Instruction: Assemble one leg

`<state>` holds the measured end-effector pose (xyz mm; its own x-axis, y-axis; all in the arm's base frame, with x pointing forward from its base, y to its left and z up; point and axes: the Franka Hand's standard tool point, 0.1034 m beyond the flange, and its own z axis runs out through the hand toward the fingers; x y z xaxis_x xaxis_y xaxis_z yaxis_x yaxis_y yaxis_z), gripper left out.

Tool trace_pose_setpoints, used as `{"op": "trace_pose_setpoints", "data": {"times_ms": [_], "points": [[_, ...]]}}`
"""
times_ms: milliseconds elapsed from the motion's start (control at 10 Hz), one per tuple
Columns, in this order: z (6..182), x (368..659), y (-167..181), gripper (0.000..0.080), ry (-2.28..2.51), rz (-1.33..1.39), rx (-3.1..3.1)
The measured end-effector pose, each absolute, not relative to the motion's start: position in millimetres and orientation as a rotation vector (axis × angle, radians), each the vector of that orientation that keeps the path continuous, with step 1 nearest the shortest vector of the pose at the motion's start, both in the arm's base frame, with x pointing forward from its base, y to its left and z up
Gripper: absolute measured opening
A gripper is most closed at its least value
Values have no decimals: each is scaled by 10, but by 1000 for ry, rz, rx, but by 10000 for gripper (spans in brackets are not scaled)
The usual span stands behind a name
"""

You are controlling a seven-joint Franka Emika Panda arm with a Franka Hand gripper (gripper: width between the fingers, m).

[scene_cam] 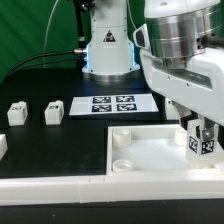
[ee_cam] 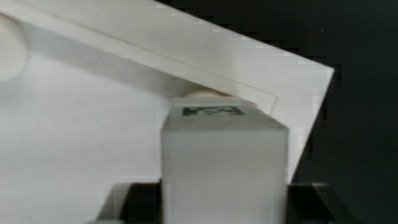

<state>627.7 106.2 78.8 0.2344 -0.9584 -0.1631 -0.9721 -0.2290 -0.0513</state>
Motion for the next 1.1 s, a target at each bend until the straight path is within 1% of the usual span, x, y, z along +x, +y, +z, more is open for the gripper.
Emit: {"op": "trace_pose_setpoints", "data": {"times_ms": [300,400,500,600,700,1100], "points": [[785,6273,1069,294,1869,148,-2343],[783,6272,1071,402,1832,145,-2371],[782,6271,1075,546,1830,145,-2372],[780,6268,1074,616,1774,140,-2416],[774,6247,1084,643,1575,132,-2560],[735,6229,1160,649,868,90,-2913]]}}
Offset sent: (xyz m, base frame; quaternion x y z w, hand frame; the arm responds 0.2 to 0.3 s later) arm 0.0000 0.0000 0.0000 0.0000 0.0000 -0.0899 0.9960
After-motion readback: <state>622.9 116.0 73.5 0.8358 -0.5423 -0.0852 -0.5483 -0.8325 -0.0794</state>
